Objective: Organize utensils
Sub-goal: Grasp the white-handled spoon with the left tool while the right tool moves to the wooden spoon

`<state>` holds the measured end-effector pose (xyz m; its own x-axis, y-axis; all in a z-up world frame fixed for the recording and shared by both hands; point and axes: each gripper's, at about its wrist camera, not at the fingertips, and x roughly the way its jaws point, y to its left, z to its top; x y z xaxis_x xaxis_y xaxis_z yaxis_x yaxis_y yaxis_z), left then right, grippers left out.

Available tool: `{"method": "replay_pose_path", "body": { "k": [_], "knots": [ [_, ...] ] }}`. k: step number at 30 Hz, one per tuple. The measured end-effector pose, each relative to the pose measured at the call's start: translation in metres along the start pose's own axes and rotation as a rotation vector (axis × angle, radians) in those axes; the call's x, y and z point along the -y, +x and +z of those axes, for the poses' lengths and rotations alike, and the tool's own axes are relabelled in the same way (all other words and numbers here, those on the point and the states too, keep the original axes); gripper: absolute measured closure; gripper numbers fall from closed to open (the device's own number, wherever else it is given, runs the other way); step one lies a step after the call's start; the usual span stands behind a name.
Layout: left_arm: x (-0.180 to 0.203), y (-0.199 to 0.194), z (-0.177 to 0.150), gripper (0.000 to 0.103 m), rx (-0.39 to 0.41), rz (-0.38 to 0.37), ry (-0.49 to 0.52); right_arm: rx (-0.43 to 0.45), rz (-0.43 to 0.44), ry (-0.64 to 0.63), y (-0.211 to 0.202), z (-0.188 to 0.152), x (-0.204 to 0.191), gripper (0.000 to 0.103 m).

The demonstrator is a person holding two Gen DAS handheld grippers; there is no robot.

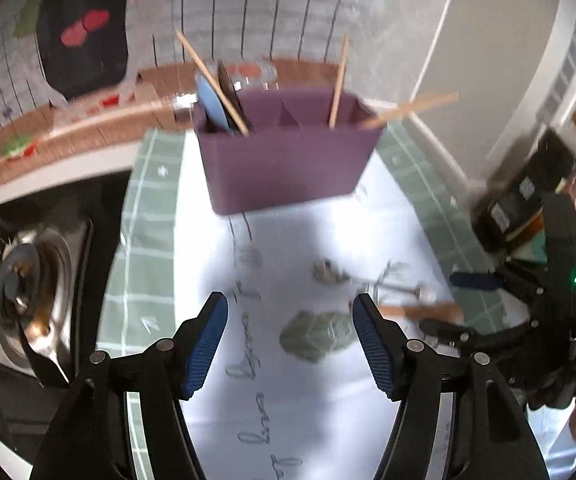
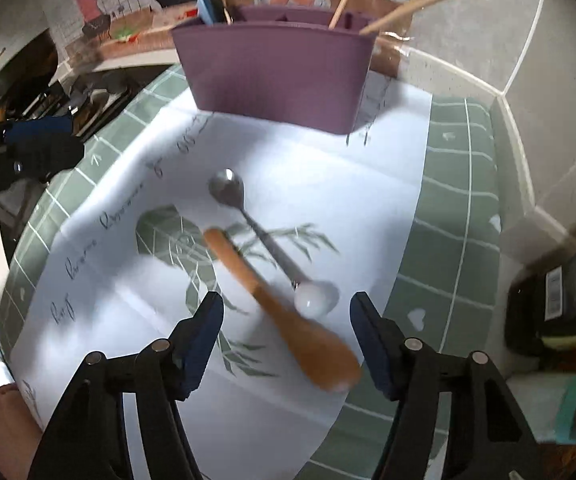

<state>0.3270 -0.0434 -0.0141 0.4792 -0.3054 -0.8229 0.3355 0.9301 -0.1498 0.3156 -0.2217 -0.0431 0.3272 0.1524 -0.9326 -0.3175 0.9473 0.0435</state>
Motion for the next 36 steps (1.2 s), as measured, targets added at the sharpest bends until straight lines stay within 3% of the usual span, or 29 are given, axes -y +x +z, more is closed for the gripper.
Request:
{"method": "replay_pose_path", "body": {
  "k": [5,7,10,14,17,23,25,28,30,31,36],
  "knots": [
    [0.007,0.016,-0.010,0.037,-0.058,-0.032,0.012,-0.026,0.008,0.036,0.011,-0.007,0.003,0.040],
    [0.016,0.022,-0.006,0.037,-0.070,-0.081,0.060,-0.035,0.007,0.045,0.014,-0.008,0.001,0.040],
    [0.043,0.030,-0.001,0.037,-0.088,-0.150,0.234,-0.025,0.018,0.053,0.006,-0.012,0.000,0.040],
    [0.082,0.051,0.011,0.040,-0.110,-0.140,0.496,-0.006,-0.009,0.090,-0.013,-0.014,0.009,0.039],
    [0.105,0.075,0.020,0.056,-0.178,-0.189,0.615,0.010,-0.030,0.150,-0.026,-0.016,0.025,0.039],
    [0.144,0.110,0.017,0.056,-0.291,-0.257,0.822,0.067,-0.067,0.239,-0.060,-0.028,0.055,0.036],
    [0.150,0.118,0.016,0.056,-0.307,-0.261,0.829,0.067,-0.082,0.258,-0.062,-0.033,0.063,0.035],
    [0.156,0.125,0.026,0.057,-0.316,-0.297,0.760,0.047,-0.090,0.289,-0.057,-0.042,0.072,0.035],
    [0.155,0.127,0.030,0.069,-0.318,-0.304,0.725,0.029,-0.089,0.307,-0.051,-0.047,0.076,0.035],
    [0.155,0.129,0.032,0.069,-0.326,-0.305,0.707,0.022,-0.089,0.311,-0.048,-0.049,0.078,0.035],
    [0.136,0.134,0.037,0.070,-0.334,-0.266,0.620,0.012,-0.082,0.289,-0.044,-0.047,0.077,0.035]
  ]
}}
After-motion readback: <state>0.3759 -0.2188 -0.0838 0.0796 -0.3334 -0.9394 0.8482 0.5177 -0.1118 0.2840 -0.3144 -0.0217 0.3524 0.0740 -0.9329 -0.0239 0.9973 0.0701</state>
